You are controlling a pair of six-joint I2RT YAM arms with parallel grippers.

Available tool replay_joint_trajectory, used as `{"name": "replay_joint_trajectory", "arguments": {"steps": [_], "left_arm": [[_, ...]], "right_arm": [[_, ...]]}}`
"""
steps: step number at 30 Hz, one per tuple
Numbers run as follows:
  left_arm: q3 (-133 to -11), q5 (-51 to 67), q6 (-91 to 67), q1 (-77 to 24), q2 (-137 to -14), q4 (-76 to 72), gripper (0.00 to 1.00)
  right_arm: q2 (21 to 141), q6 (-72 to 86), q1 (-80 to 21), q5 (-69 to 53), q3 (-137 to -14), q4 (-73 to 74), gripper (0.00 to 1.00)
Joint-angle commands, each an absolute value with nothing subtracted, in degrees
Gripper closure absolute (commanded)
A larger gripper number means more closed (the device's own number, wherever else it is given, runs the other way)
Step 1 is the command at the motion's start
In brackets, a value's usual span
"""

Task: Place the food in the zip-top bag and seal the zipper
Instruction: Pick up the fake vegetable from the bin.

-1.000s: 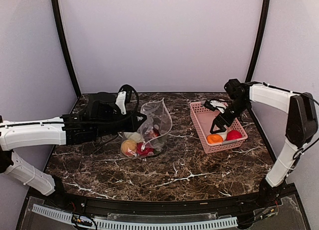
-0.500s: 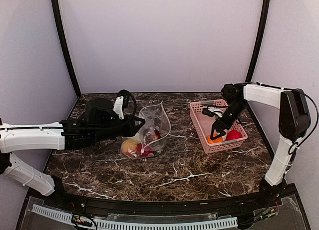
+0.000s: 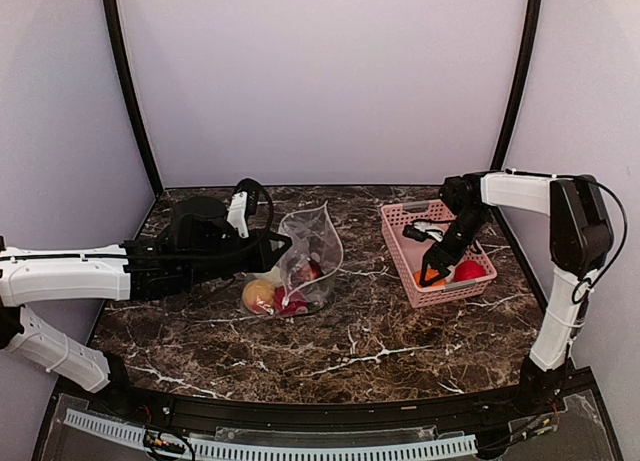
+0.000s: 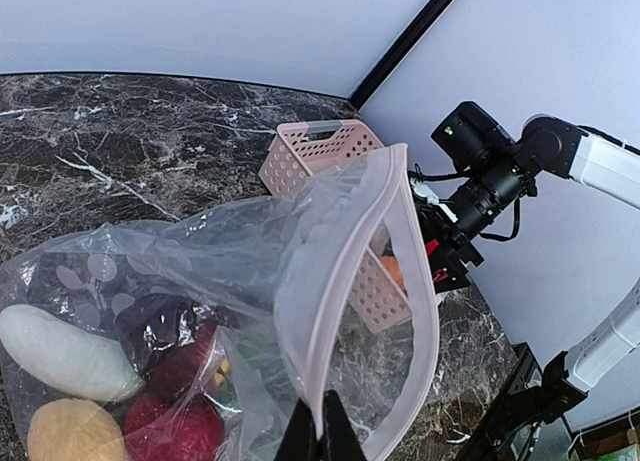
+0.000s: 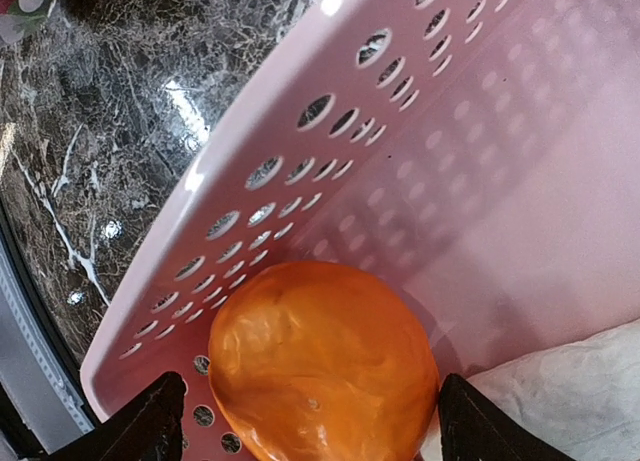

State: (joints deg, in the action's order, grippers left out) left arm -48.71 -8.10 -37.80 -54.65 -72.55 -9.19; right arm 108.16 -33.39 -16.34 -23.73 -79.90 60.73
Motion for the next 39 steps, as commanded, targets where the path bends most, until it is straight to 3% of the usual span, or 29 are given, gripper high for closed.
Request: {"name": "replay_joint_trajectory", "arguments": {"steps": [1, 7, 17, 39], "left_arm": [[-49.39, -7.83, -38.13, -54.69, -73.32, -10.41, 0.99], [-49.88, -7.71, -38.05, -54.67, -74.28, -10.41, 0.99], [-50.1, -7.63, -38.29, -54.73, -74.71, -10.29, 0.99], [-51.73, -6.28, -38.18, -54.67, -77.02, -10.73, 0.99]], "right_arm": [[109.56, -33.09, -16.28, -22.39, -80.22, 60.01, 0.15], [109.95, -32.19, -16.35, -19.96, -79.06, 57.62, 0.17], [110.24, -30.88, -16.28, -17.79, -79.23, 55.64, 0.42], [101.18, -27.43, -16.22, -18.92, -84.49, 55.7, 0.51]]}}
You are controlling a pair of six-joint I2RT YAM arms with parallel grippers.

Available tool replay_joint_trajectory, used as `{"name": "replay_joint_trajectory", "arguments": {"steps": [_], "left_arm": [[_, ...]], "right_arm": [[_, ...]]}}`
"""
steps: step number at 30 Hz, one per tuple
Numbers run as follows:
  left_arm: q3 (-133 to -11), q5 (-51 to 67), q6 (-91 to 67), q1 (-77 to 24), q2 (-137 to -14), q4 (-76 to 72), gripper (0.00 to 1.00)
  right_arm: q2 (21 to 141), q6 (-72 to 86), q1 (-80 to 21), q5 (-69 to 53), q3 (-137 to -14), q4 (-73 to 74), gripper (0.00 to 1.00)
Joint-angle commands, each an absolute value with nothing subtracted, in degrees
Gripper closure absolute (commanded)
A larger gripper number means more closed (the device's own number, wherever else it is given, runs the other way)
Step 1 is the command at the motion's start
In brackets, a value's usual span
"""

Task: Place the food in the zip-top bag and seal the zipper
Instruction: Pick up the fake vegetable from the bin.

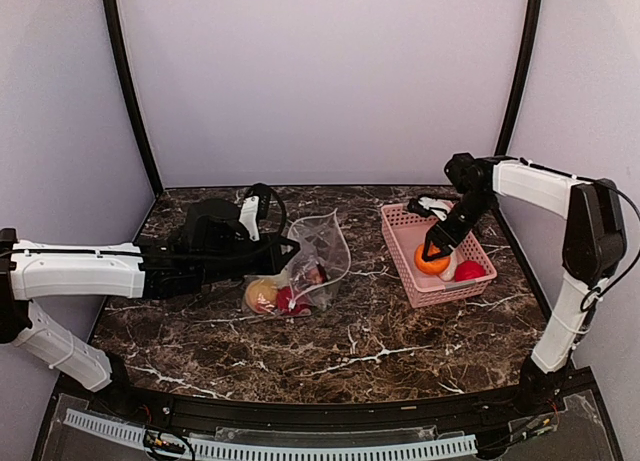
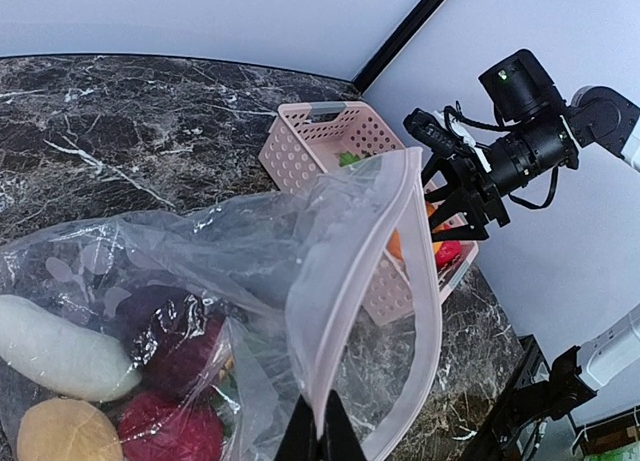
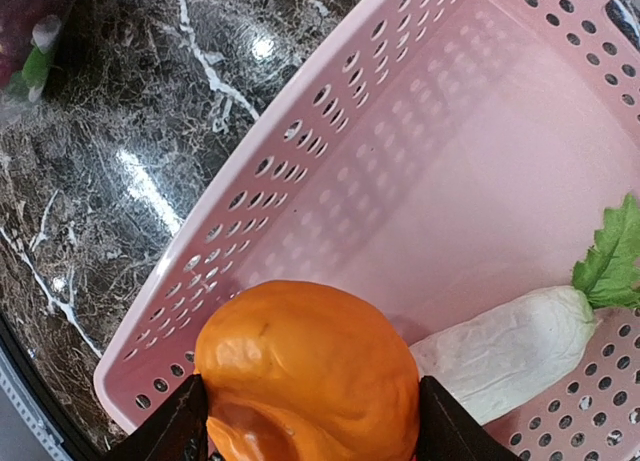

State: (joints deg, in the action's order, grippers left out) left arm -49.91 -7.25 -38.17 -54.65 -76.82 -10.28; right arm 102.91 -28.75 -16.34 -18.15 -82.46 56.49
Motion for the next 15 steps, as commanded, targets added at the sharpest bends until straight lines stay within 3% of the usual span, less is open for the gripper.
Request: {"name": "replay_joint_trajectory", "arguments": {"steps": [1, 15], "left_arm": [[-51.76, -6.26, -38.16, -54.67, -77.07, -10.73, 0.99], [-53.69, -5.82, -37.95, -54.73, -79.26, -10.72, 0.99]], "right_arm": [[100.9, -27.16, -16.25, -19.61, -85.07, 55.96, 0.52], [93.05, -25.4, -25.8, -34.98, -92.89, 58.11, 0.53]]}}
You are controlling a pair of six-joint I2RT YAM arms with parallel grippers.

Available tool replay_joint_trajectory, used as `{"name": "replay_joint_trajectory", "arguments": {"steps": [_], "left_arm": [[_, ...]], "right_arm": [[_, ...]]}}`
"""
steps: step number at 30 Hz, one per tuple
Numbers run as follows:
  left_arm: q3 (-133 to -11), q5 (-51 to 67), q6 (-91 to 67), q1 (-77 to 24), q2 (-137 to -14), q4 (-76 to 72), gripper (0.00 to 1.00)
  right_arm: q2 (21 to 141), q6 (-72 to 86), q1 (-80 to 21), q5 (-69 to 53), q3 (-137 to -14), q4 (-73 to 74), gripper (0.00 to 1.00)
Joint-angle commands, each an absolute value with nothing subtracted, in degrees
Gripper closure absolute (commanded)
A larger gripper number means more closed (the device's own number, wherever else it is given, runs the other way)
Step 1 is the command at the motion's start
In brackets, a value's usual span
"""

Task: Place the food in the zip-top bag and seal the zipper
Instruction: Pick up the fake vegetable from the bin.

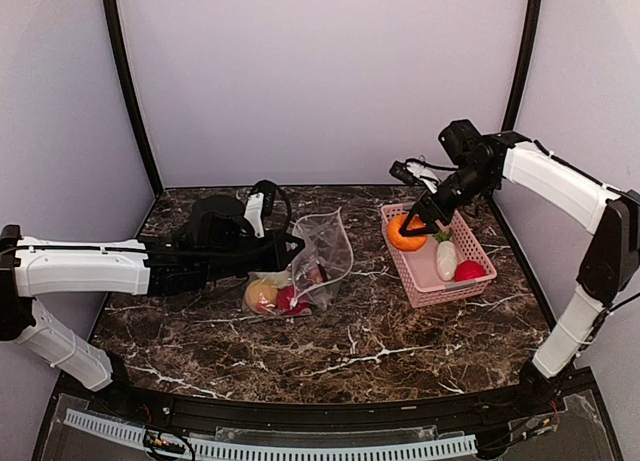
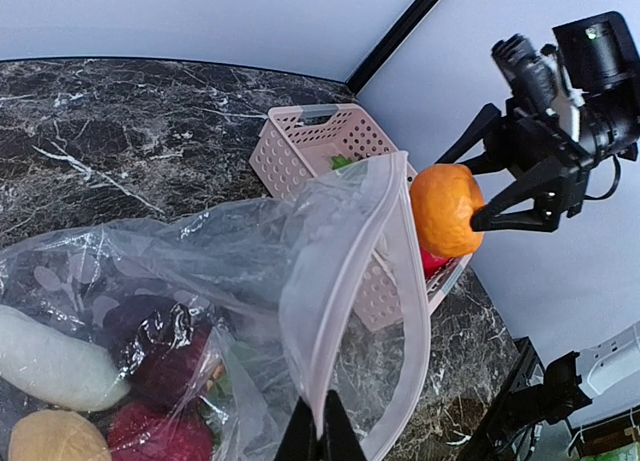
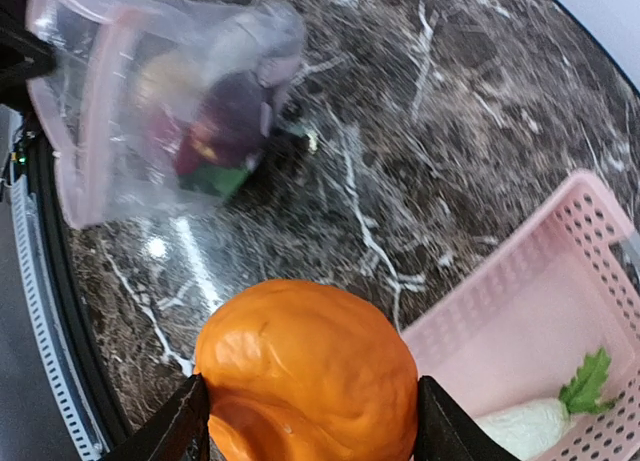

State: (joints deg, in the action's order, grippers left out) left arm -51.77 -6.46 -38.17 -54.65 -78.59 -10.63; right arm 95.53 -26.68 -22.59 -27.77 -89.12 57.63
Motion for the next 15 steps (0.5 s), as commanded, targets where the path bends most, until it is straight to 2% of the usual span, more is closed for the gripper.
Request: {"name": "replay_joint_trajectory", "arguments": {"steps": [1, 8, 15], "left_arm": [[-53.78, -5.77, -37.96, -54.73, -79.45, -10.77, 0.99], [-53.96, -5.02, -38.73, -54.73, -79.3, -11.8, 0.99], [-55.02, -4.44, -38.69, -54.7, -79.32, -11.17, 0.99]], "right_arm": [[93.05, -25.07, -26.82, -35.9, -94.14, 58.12, 0.53], [94.59, -21.06, -33.6, -46.52, -102.51, 56.91, 0.53], [100.78, -20.97, -39.24, -47.86, -104.42, 55.48, 0.51]]}}
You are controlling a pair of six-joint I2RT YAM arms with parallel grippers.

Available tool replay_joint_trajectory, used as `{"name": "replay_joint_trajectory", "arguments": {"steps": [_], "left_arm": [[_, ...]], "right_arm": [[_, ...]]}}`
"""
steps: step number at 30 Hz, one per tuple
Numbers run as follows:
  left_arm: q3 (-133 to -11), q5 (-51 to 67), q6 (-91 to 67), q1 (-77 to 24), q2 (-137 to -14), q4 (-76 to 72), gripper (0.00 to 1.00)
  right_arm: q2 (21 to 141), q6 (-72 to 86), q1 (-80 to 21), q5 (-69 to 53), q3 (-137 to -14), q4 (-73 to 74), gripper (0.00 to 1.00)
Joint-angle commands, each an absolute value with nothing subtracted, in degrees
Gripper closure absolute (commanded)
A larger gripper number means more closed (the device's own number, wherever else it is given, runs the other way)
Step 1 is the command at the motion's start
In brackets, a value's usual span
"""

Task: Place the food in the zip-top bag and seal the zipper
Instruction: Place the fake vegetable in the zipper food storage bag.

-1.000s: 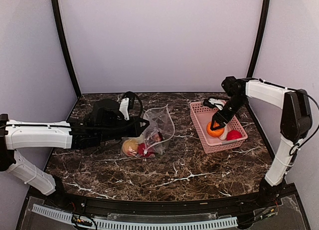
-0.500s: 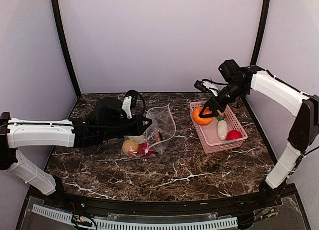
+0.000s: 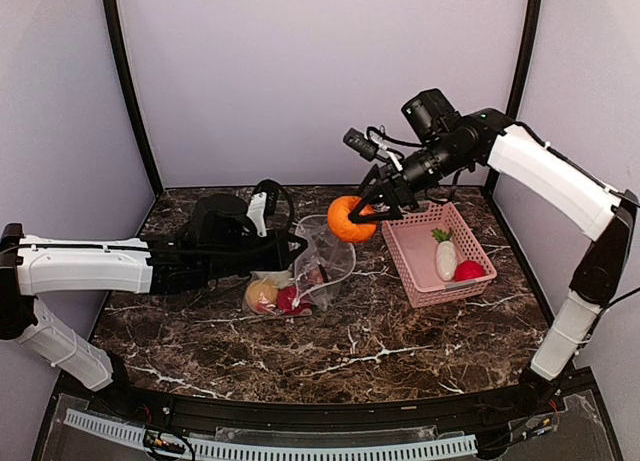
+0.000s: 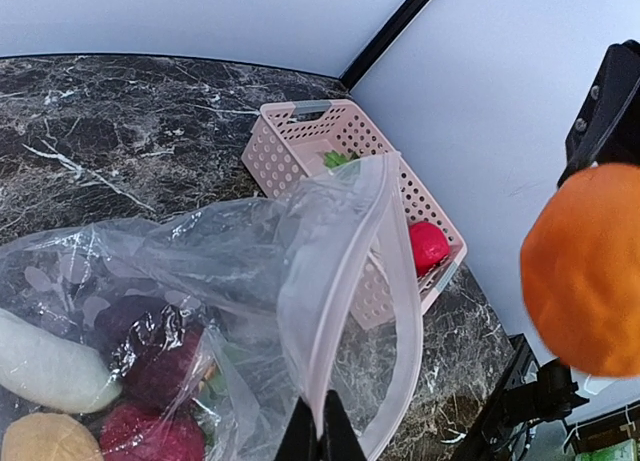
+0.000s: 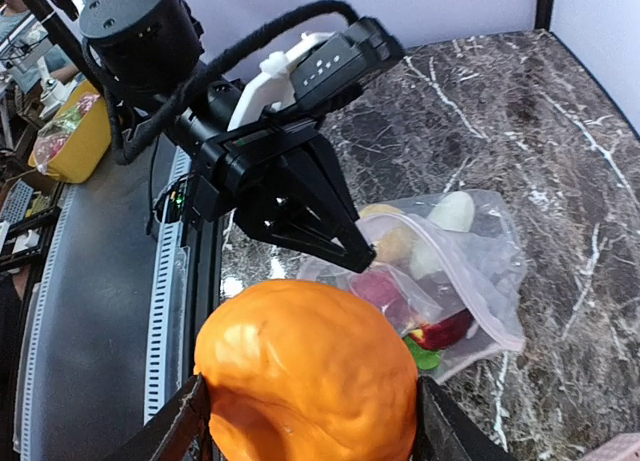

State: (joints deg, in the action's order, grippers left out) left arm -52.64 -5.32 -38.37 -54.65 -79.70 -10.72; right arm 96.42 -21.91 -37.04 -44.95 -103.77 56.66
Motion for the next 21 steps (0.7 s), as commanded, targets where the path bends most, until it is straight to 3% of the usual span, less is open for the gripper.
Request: {"name": "replay_joint_trajectory", "arguments": {"steps": [1, 14, 21], "left_arm": [[-55.07, -4.33, -38.72, -54.7, -79.18, -11.08, 0.99], [-54.39, -4.08, -40.14, -54.76, -76.97, -11.07, 0.99], [-54.5, -3.69, -40.46, -54.92, -77.33, -11.63, 0.99]], "right_arm": [[101.54, -21.05, -39.67, -47.73, -104.56, 55.46, 0.51], [104.17, -17.43, -42.85, -26.43, -101.51, 47.22, 0.49], [108.16, -13.53, -43.27, -20.94, -104.59, 46.81, 0.45]]}}
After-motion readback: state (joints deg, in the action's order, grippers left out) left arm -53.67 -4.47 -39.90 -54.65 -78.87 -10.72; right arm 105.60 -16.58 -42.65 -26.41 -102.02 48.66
